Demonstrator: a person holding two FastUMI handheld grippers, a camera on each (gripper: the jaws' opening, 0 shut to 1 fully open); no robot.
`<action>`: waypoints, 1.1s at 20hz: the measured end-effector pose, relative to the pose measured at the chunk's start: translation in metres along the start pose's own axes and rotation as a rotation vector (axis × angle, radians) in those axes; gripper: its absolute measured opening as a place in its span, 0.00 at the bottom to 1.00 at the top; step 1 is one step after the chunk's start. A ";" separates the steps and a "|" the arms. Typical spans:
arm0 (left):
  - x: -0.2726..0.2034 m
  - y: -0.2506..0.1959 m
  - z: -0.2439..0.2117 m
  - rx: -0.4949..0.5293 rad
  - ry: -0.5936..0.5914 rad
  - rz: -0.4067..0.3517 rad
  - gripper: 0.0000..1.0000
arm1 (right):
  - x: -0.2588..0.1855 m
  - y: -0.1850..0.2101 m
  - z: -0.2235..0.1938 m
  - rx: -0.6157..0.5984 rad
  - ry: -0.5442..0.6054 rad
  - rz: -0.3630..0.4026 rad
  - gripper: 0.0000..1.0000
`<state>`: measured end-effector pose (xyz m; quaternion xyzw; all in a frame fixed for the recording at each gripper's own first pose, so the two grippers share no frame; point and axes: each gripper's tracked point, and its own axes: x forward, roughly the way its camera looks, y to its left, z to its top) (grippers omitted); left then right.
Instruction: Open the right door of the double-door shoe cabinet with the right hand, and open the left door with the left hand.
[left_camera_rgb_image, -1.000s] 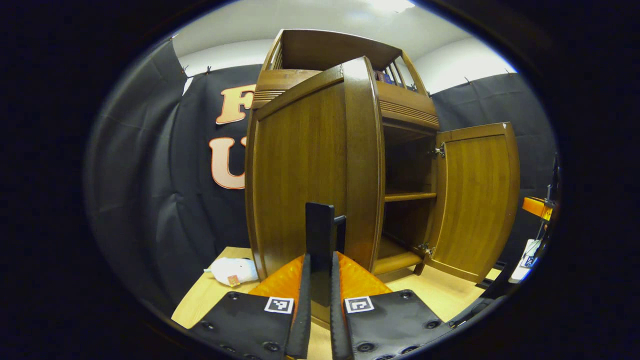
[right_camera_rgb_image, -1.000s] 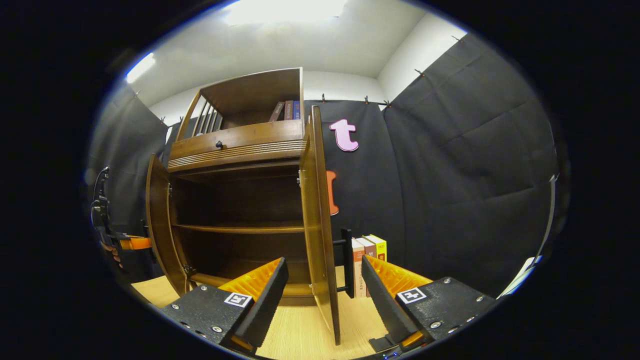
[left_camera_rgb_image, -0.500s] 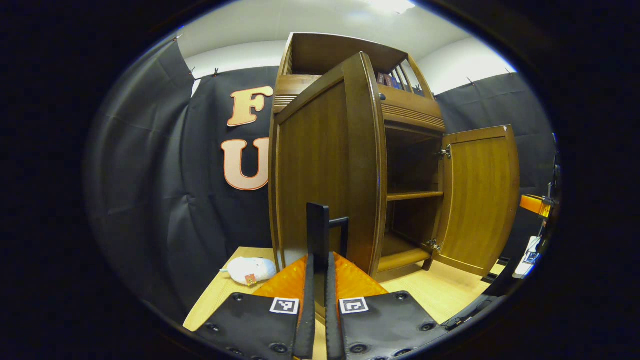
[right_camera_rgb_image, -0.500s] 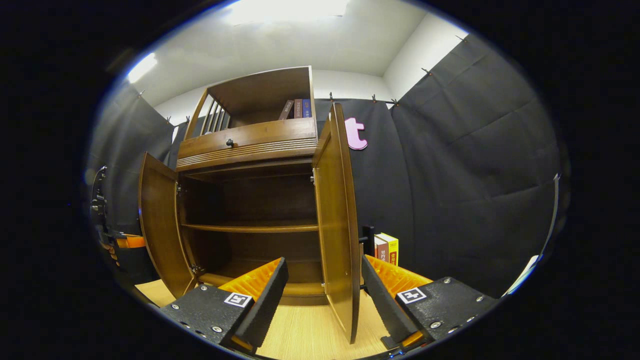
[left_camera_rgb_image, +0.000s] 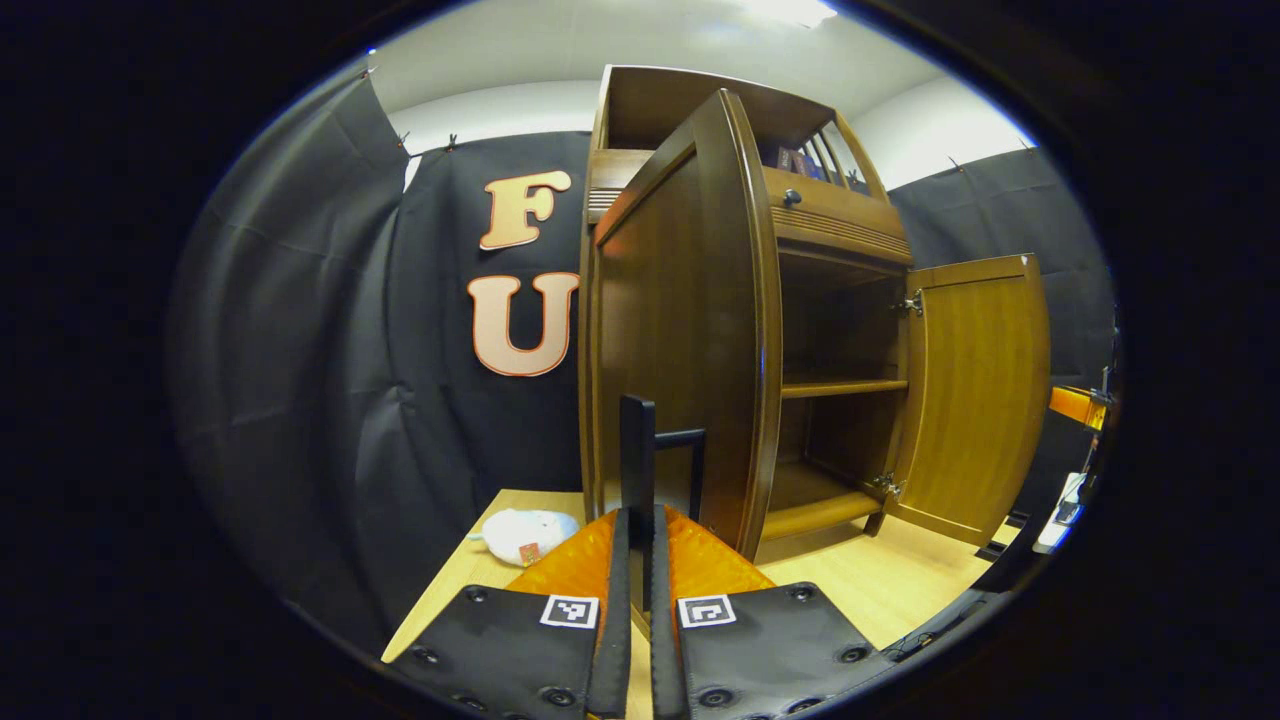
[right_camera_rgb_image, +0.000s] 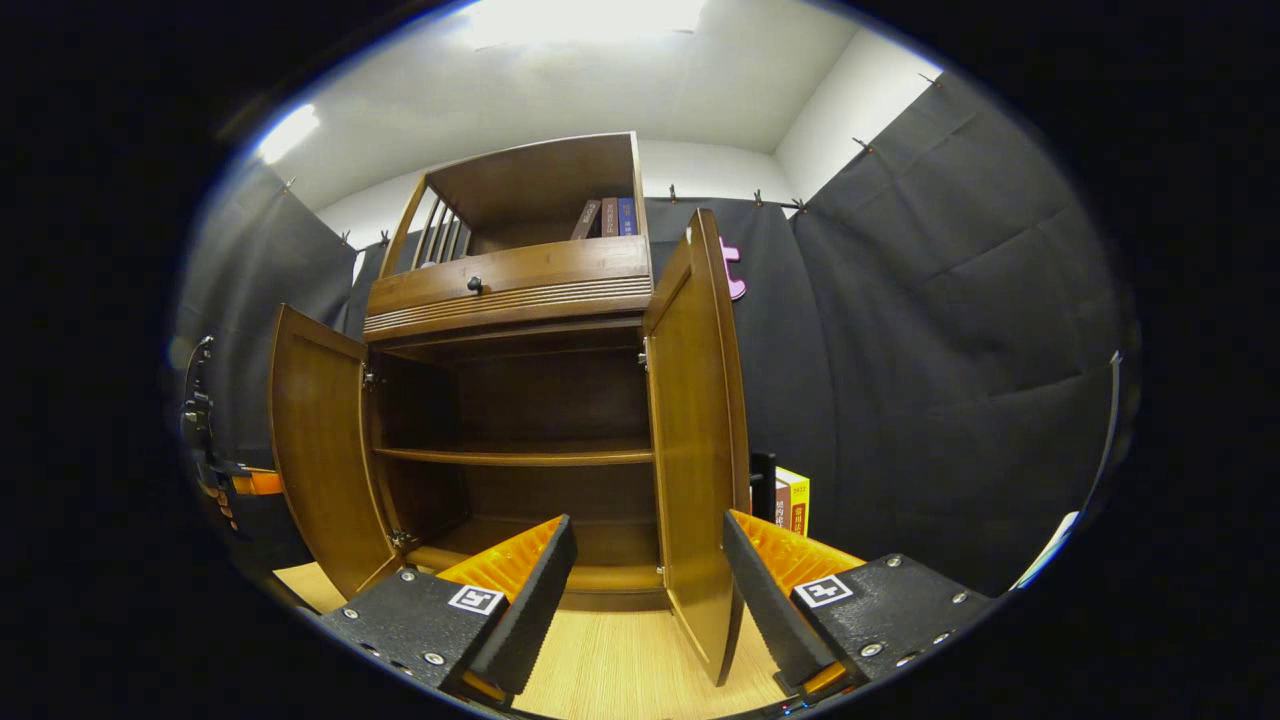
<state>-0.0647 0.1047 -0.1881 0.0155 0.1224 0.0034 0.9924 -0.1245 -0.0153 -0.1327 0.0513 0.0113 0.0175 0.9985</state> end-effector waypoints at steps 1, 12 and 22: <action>0.000 0.004 0.001 -0.002 -0.004 0.005 0.14 | 0.001 0.002 0.000 -0.002 0.002 0.003 0.90; -0.005 0.061 0.001 -0.039 -0.016 0.087 0.00 | 0.025 0.039 -0.010 0.008 0.026 0.049 0.90; -0.047 0.086 0.032 -0.069 -0.074 0.125 0.08 | 0.041 0.062 -0.002 0.014 0.043 0.076 0.90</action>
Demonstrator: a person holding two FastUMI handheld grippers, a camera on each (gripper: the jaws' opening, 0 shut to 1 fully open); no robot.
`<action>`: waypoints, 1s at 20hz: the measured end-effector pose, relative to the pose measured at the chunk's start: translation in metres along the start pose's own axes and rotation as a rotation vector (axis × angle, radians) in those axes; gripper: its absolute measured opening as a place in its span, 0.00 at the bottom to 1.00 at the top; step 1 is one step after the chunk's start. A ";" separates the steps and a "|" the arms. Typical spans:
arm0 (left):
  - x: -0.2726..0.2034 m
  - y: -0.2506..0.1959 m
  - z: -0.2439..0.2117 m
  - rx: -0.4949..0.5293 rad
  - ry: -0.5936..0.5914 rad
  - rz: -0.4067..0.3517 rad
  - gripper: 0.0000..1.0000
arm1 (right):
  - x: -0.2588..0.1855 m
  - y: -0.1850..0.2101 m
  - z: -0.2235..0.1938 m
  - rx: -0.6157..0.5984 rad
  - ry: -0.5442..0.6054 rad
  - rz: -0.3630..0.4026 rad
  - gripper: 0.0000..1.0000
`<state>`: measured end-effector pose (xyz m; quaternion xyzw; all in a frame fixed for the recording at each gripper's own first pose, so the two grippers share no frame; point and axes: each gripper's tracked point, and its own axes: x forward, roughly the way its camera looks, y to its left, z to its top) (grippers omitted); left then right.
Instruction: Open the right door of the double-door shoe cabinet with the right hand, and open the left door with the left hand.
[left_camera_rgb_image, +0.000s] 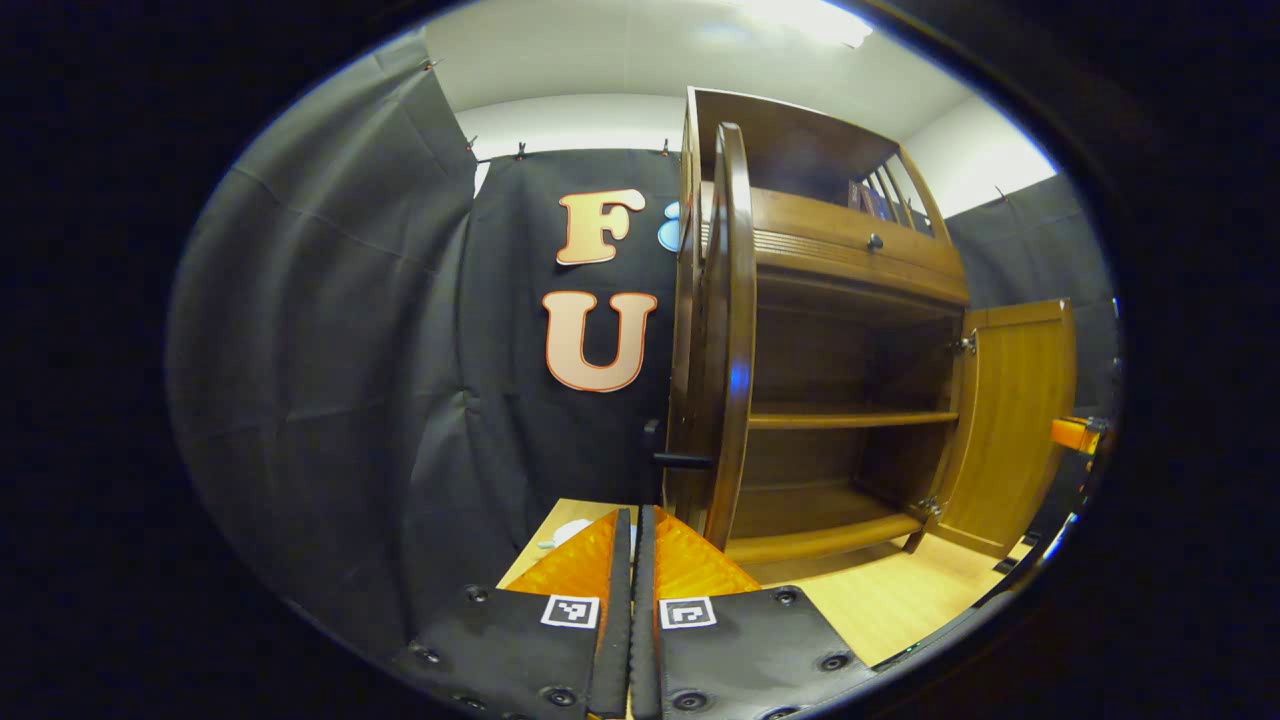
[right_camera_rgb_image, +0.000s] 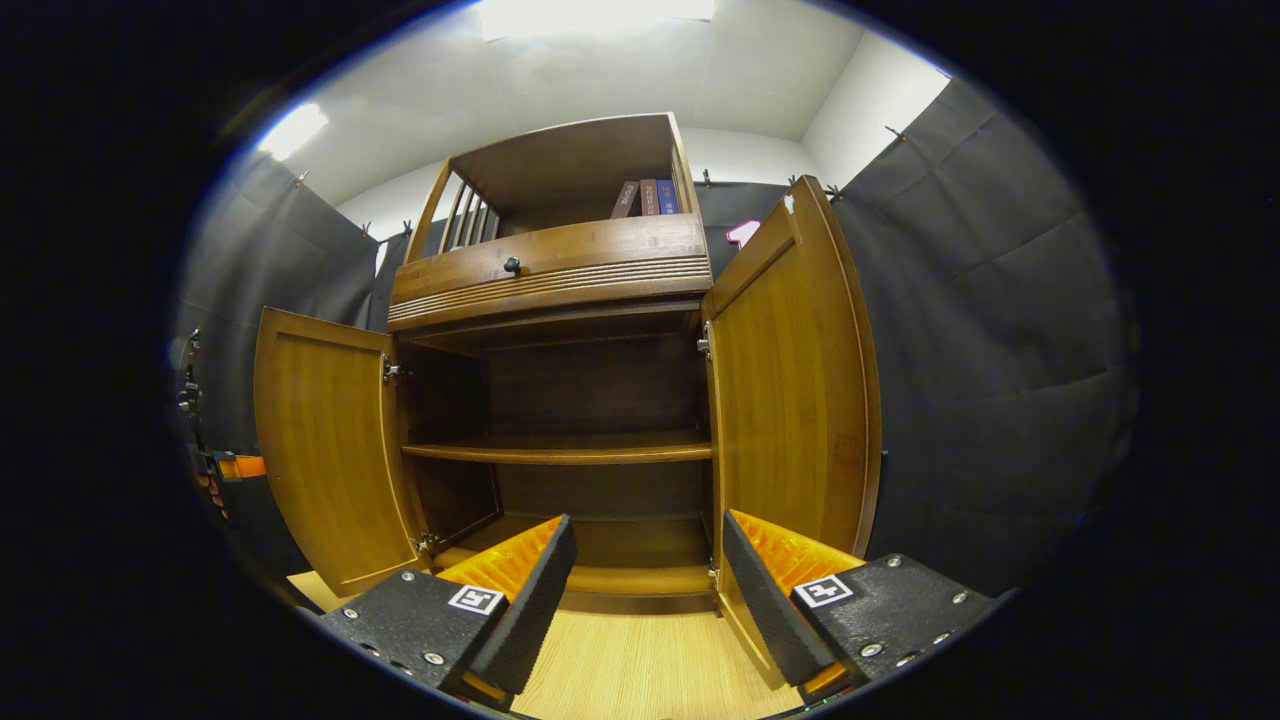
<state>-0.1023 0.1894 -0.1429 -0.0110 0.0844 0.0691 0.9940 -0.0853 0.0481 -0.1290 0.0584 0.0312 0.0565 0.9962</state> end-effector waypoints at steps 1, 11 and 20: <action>-0.007 -0.001 0.010 -0.003 -0.011 0.006 0.08 | 0.002 0.001 0.002 0.003 0.004 0.003 0.90; -0.011 -0.037 0.091 -0.060 -0.029 0.116 0.46 | 0.023 0.022 0.083 0.005 -0.014 0.061 0.96; 0.010 -0.120 0.130 0.045 -0.090 0.070 0.90 | 0.025 0.025 0.142 -0.005 -0.076 0.089 0.90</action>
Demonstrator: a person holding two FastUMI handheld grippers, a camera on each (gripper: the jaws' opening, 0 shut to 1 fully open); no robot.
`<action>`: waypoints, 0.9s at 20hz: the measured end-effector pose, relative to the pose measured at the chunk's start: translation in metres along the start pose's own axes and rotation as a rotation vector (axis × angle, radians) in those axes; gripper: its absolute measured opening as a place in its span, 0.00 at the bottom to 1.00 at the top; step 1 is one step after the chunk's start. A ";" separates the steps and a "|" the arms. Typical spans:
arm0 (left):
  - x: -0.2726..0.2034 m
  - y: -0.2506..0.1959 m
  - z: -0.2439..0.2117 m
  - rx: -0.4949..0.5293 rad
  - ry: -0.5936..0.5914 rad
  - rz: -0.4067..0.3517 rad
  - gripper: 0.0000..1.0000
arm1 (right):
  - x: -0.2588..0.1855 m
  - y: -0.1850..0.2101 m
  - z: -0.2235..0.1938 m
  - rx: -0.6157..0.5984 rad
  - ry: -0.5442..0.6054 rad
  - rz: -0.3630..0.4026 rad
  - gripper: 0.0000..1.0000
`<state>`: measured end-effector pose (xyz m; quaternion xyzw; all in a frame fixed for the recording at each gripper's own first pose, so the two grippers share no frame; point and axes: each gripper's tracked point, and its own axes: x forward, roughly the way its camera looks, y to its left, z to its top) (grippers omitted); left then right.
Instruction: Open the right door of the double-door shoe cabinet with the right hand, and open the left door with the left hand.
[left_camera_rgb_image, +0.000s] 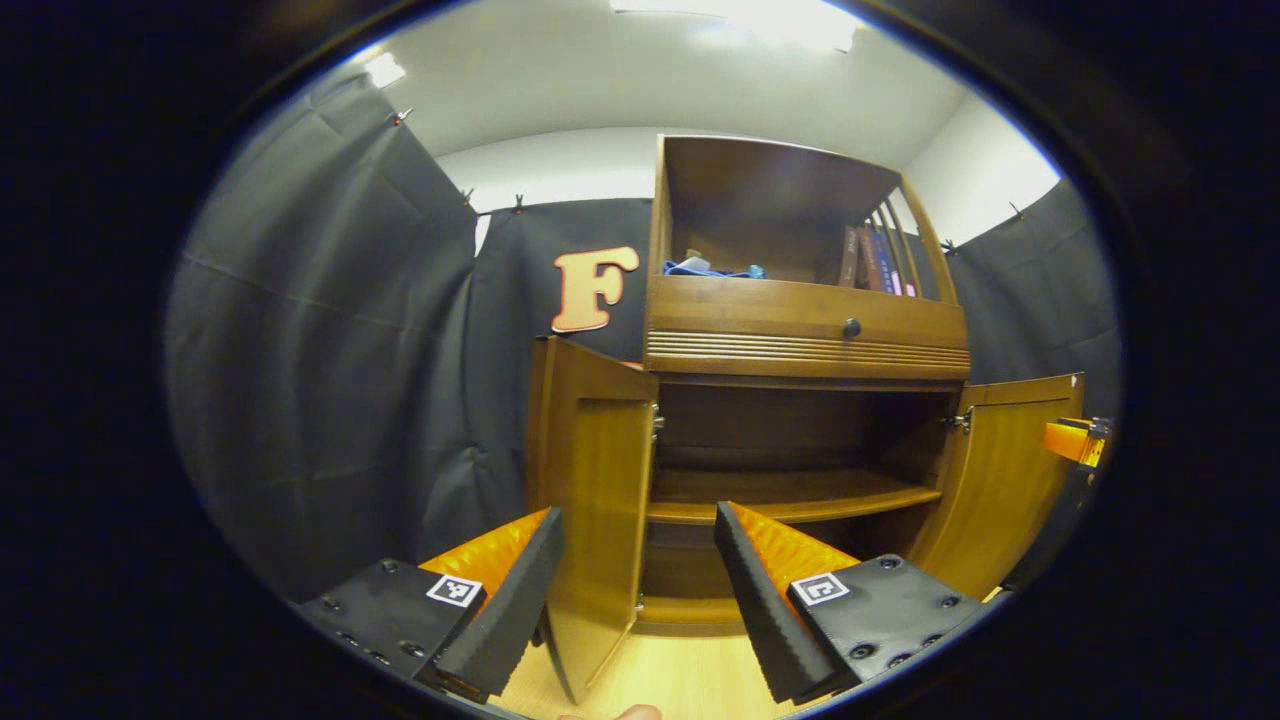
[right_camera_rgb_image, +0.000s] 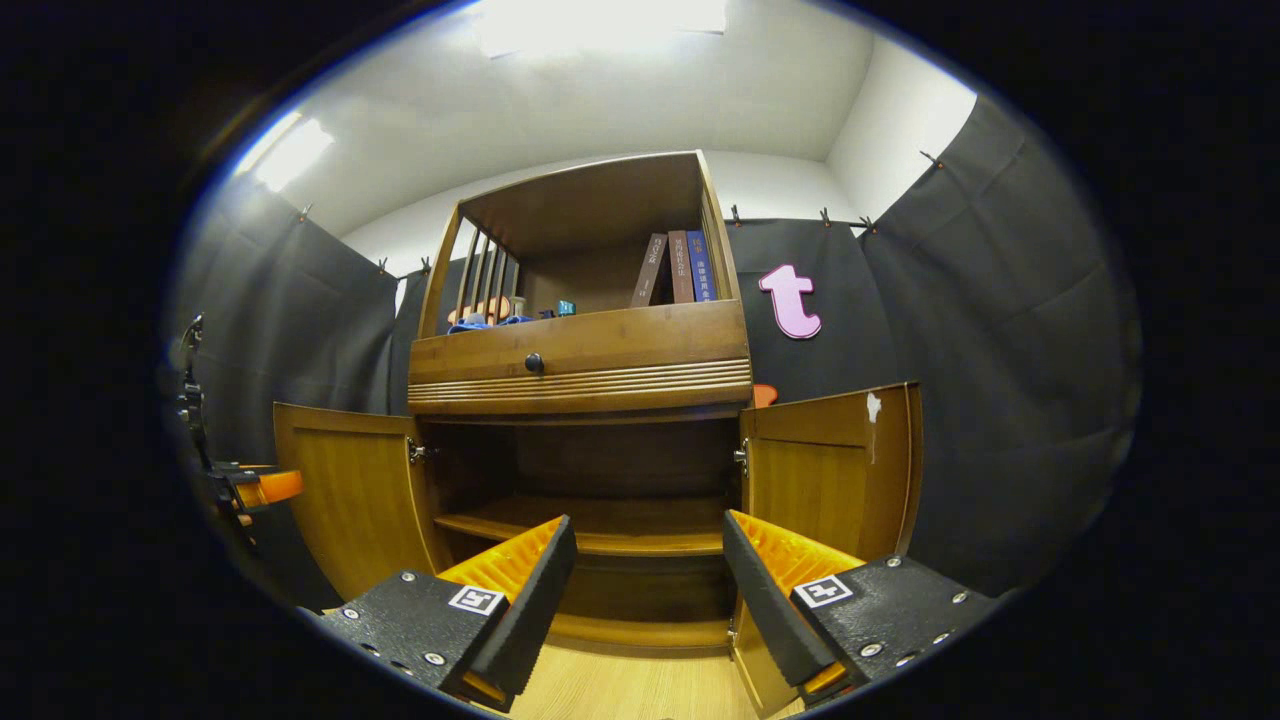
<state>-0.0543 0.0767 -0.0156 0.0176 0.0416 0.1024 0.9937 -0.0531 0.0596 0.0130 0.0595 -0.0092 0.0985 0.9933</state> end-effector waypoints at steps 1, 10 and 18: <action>0.002 -0.010 0.004 0.007 -0.009 -0.015 0.92 | 0.000 0.001 0.001 0.000 0.002 0.006 0.90; 0.024 -0.054 -0.007 -0.015 0.025 -0.103 0.94 | 0.004 -0.018 -0.011 -0.015 0.017 -0.017 0.90; 0.022 -0.069 -0.004 -0.003 -0.005 -0.129 0.94 | 0.008 -0.012 -0.023 -0.027 0.033 0.005 0.90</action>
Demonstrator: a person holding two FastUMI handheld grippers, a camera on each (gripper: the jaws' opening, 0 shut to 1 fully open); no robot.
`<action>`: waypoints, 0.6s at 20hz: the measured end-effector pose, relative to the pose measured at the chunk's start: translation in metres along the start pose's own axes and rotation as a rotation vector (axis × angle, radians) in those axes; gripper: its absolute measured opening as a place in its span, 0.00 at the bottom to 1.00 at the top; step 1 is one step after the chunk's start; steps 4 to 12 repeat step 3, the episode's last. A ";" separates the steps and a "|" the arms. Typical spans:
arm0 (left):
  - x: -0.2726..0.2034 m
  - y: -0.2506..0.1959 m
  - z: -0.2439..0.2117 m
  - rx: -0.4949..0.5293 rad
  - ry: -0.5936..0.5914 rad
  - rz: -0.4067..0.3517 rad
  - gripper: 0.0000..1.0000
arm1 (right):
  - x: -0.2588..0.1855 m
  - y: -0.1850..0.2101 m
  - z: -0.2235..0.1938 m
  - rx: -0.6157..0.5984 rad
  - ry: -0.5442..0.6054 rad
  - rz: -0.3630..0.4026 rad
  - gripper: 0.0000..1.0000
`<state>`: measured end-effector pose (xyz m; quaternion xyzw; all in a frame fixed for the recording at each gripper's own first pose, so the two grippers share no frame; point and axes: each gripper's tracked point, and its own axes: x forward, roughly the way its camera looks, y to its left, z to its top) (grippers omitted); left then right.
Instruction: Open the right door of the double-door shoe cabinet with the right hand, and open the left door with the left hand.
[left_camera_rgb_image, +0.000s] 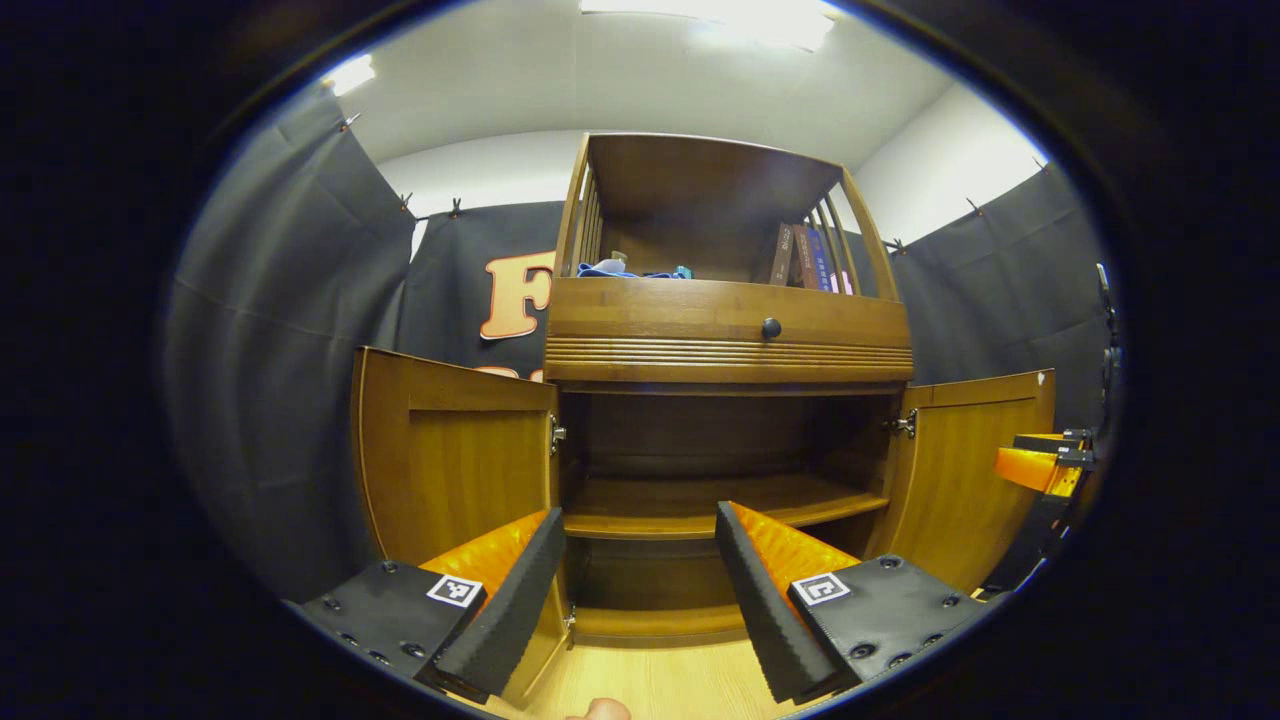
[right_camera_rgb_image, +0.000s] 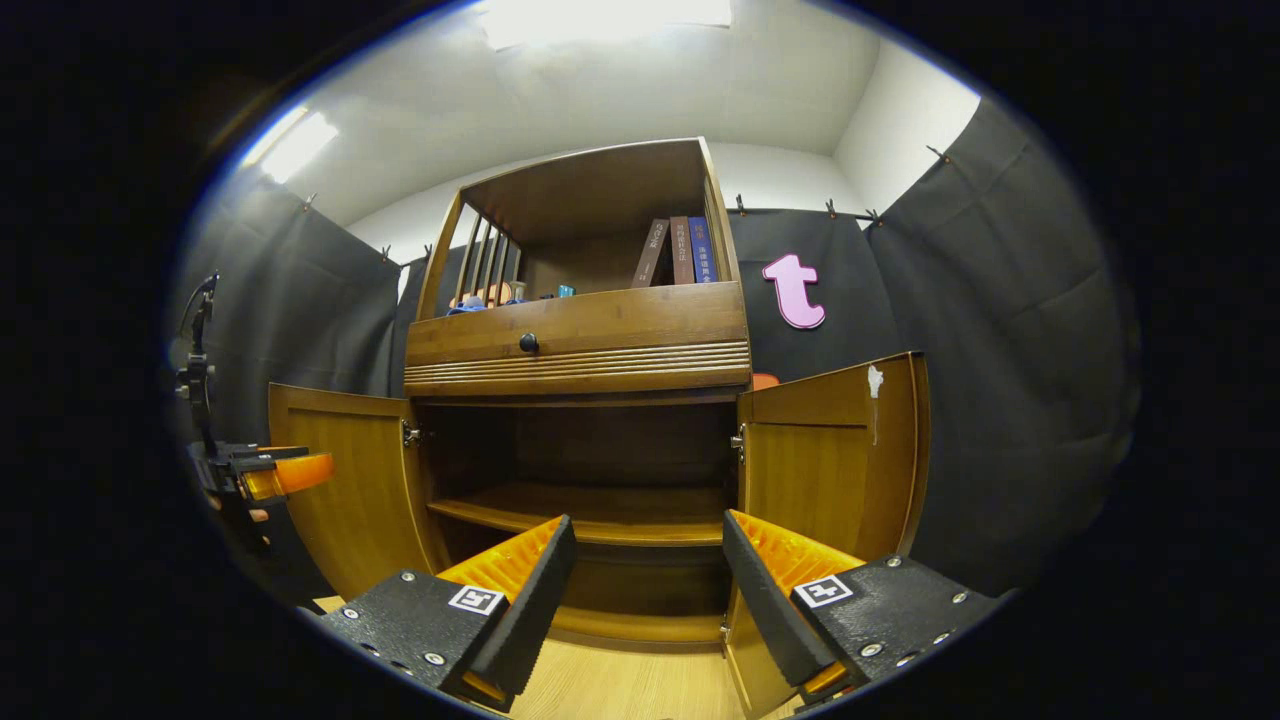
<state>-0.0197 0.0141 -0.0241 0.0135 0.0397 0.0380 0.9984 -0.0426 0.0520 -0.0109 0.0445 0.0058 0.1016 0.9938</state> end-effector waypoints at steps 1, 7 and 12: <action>-0.001 -0.001 -0.002 -0.002 0.003 0.000 0.94 | 0.000 0.002 -0.002 0.003 0.004 0.005 0.90; -0.002 0.004 0.001 0.015 -0.005 0.015 0.94 | 0.000 0.002 -0.006 0.008 0.012 0.011 0.90; -0.002 0.004 0.001 0.015 -0.005 0.015 0.94 | 0.000 0.002 -0.006 0.008 0.012 0.011 0.90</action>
